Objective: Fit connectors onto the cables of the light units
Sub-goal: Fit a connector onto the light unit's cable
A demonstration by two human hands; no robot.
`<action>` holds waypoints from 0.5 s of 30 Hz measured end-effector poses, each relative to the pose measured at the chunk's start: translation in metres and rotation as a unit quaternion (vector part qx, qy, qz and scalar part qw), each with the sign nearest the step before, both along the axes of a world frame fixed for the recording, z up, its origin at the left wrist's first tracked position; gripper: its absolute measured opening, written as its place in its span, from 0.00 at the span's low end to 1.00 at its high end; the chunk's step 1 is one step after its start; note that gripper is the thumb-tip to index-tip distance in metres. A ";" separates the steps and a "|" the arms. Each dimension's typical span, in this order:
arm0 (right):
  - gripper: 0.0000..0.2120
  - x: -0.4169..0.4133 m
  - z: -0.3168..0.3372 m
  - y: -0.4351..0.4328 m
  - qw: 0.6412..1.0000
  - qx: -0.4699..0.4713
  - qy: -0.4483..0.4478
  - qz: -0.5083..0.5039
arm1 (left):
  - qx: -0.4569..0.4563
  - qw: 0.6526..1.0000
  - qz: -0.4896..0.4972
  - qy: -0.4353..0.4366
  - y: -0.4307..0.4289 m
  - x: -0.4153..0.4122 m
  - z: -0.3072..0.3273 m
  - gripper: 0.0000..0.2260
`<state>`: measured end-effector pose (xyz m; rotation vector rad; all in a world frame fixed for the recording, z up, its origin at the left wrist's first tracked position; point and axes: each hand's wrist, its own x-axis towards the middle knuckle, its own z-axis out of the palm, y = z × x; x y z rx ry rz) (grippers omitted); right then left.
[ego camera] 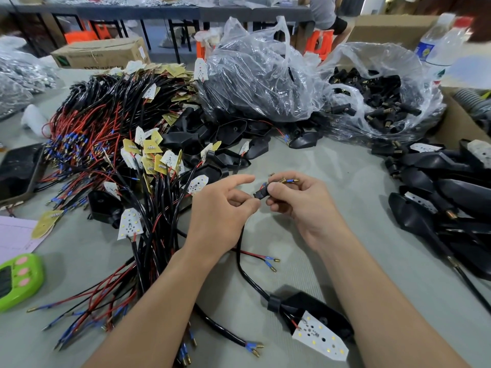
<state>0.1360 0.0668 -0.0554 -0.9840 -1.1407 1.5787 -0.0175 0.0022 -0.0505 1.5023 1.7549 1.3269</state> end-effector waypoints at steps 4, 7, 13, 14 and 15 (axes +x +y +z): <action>0.05 0.001 0.001 0.000 1.000 -0.003 0.002 0.000 | -0.002 1.000 -0.002 0.005 0.002 0.001 0.000 0.17; 0.05 0.001 0.002 0.000 1.000 -0.004 0.003 0.002 | 0.000 1.000 -0.004 0.007 0.002 0.002 0.001 0.17; 0.06 0.001 0.003 0.000 1.000 -0.005 0.007 0.006 | -0.007 1.000 -0.001 0.011 0.002 0.001 0.001 0.17; 0.06 0.001 0.003 0.000 1.000 -0.006 0.007 0.007 | -0.009 1.000 -0.001 0.012 0.002 0.001 0.001 0.17; 0.06 0.001 0.003 0.000 1.000 -0.008 0.008 0.008 | -0.010 1.000 0.000 0.013 0.002 0.001 0.001 0.17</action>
